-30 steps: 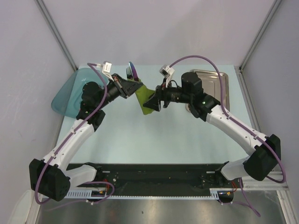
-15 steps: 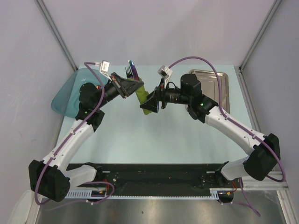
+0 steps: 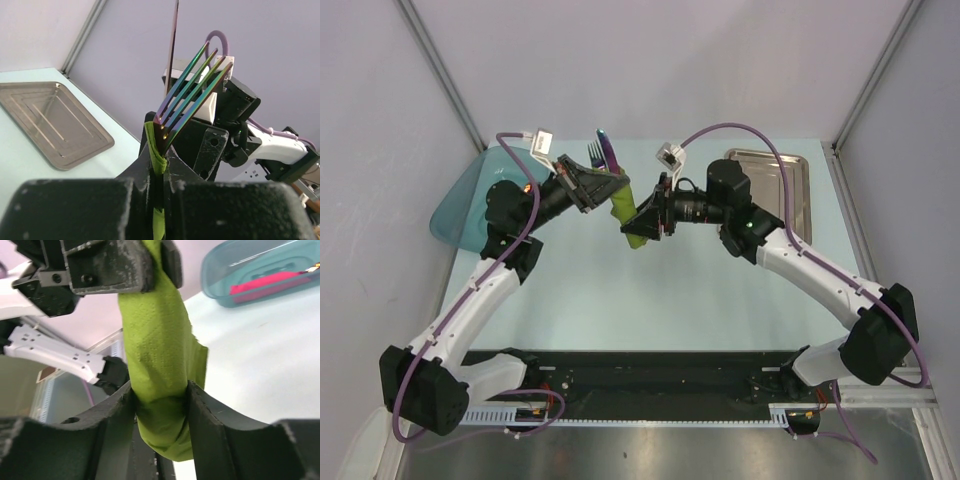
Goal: Place the utensils on the paper napkin and roll it up
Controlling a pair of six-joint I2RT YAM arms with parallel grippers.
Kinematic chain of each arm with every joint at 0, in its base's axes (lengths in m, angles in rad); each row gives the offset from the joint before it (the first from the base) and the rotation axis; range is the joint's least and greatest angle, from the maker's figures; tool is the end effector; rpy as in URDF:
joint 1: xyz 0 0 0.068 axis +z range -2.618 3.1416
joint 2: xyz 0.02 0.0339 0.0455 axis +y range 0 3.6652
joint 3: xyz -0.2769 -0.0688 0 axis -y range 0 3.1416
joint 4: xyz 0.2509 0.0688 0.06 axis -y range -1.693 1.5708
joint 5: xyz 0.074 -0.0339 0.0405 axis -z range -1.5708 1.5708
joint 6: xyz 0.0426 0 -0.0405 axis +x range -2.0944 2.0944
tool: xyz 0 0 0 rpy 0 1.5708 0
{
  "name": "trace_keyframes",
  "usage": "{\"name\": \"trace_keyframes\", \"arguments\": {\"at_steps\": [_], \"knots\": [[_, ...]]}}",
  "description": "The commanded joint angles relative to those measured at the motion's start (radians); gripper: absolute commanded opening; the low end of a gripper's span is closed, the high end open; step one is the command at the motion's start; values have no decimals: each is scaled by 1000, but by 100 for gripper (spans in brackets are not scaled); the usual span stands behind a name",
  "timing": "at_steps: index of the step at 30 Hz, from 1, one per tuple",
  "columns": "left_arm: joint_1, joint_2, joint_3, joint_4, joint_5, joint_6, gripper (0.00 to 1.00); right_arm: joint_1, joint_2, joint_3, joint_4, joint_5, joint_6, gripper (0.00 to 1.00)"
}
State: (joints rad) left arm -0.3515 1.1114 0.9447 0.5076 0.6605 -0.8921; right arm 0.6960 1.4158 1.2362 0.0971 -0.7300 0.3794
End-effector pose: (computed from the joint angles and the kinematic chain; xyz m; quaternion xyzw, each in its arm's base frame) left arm 0.2314 -0.1127 0.4152 0.1095 0.5967 -0.6021 0.5191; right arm 0.2429 0.2399 0.3926 -0.3471 0.6405 0.5496 0.4089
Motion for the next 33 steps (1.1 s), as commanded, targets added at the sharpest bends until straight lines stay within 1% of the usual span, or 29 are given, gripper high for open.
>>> {"name": "trace_keyframes", "arguments": {"at_steps": [1,5,8,9,10,11,13,15,16,17,18,19,20,21,22,25,27,33], "knots": [[-6,-22,32,120,5,-30,0,31,-18,-30,101,-118,88,45],[-6,-21,34,129,7,-31,0,36,-26,-41,144,-143,154,39],[-6,-18,34,132,5,-31,0,33,-28,-37,144,-144,168,27],[-6,-18,34,132,7,-30,0,33,-28,-32,130,-132,168,13],[-4,-15,34,129,7,-27,0,33,-29,-30,121,-123,165,5],[-6,-15,35,126,7,-24,0,30,-28,-27,112,-115,165,0],[-4,-16,39,94,-7,-16,0,27,-32,-14,79,-76,156,0],[0,-19,39,34,-19,-2,19,17,-34,-4,60,-36,148,0],[5,-25,32,29,-12,2,28,16,-37,9,52,-23,139,0],[9,-30,23,20,-9,11,51,11,-38,19,40,1,133,0],[20,-38,8,-12,-10,25,59,10,-40,28,26,9,125,0],[28,-53,0,-27,-10,39,68,5,-46,35,26,17,124,0],[37,-62,-9,-38,-10,45,73,2,-46,39,26,30,127,0],[57,-71,-26,-69,-10,50,82,-4,-51,39,33,37,133,0],[66,-87,-36,-86,-13,58,85,-6,-54,42,38,41,136,0],[75,-102,-76,-124,-16,80,86,-6,-63,39,64,55,147,0],[72,-107,-109,-100,-9,65,86,-3,-63,42,79,58,162,0],[26,-94,-118,-35,14,16,84,5,-48,51,102,69,184,0]]}}
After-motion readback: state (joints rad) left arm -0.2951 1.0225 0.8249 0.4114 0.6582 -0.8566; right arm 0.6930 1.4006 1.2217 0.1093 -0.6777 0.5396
